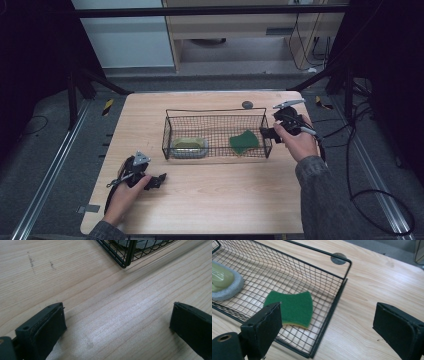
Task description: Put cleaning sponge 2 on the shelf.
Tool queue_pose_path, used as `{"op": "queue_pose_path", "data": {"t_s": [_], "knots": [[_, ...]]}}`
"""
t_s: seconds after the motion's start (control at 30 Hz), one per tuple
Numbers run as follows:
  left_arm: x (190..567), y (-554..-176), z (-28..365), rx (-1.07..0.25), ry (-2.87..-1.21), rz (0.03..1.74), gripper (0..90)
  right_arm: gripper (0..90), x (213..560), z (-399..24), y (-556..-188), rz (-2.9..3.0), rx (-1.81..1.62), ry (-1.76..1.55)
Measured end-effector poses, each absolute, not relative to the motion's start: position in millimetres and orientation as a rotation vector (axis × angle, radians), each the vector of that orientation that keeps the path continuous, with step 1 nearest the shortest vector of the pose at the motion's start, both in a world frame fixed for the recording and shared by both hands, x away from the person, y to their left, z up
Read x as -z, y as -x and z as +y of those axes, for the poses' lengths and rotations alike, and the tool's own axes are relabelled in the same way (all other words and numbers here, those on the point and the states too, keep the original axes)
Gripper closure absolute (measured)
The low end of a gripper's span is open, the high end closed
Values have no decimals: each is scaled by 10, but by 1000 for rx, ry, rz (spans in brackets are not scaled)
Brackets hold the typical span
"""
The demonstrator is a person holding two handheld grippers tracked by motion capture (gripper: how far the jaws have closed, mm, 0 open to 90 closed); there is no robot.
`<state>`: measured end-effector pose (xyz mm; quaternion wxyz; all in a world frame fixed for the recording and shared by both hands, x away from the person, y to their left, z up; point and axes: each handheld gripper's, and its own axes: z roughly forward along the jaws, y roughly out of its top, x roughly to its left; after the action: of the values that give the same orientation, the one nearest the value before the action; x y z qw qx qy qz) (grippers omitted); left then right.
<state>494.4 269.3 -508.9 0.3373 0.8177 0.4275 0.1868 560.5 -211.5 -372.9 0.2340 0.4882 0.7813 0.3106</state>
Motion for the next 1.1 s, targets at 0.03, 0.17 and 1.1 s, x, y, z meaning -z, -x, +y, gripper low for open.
{"op": "queue_pose_path", "data": {"t_s": [0.03,0.17,1.1], "knots": [[5089,-4944,2693,-487,-2131,1114,0,85,3727,-2137,-5584,2141,-853,-1337],[5089,-4944,2692,-487,-2131,1114,0,88,3730,-2250,-5476,2125,-866,-1327],[5089,-4945,2692,-489,-2131,1115,0,133,4222,-2905,-5036,2030,-845,-1409]]}}
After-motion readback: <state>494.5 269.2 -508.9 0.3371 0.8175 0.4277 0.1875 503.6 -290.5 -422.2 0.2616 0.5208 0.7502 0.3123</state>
